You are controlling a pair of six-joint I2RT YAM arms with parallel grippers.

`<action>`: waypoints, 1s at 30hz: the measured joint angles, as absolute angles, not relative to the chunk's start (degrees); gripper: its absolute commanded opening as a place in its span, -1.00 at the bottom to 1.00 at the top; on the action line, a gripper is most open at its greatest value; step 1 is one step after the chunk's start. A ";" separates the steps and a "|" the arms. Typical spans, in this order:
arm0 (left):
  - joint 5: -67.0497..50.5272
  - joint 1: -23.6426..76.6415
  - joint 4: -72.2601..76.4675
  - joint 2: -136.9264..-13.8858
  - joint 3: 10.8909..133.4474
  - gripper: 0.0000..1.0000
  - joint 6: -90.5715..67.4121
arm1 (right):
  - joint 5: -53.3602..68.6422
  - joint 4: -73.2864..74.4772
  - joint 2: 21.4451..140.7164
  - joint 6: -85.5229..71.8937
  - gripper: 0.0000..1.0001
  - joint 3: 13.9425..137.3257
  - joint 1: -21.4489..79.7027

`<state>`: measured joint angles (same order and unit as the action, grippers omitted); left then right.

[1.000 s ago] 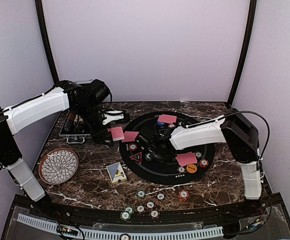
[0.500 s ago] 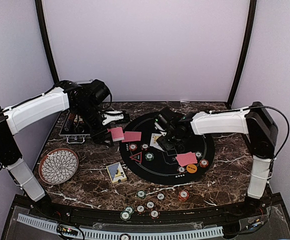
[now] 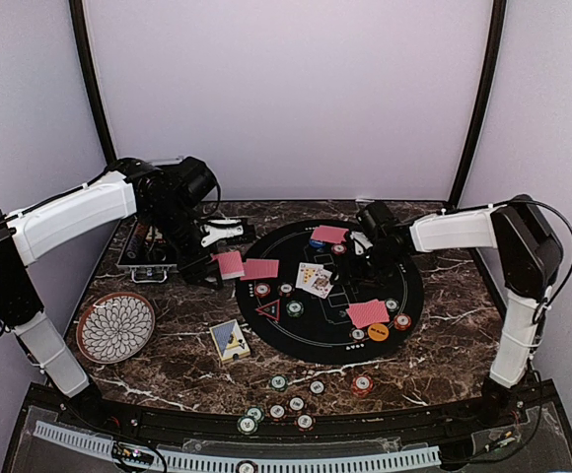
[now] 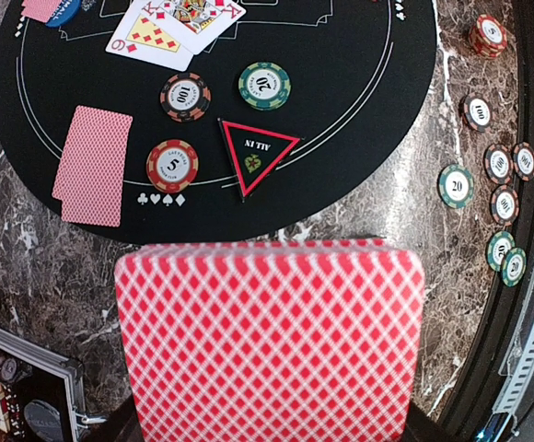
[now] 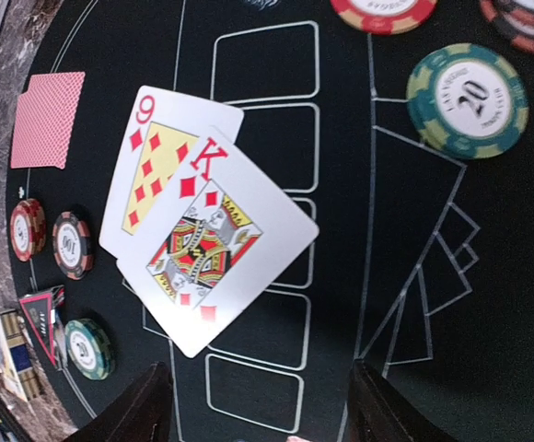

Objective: Distribute texas hold em gaming equipment

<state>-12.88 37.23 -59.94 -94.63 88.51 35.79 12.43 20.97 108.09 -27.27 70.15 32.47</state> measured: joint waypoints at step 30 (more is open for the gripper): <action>-13.06 37.23 -59.94 -94.63 88.53 -1.00 35.79 | 27.90 8.54 114.52 -40.58 0.37 73.58 30.11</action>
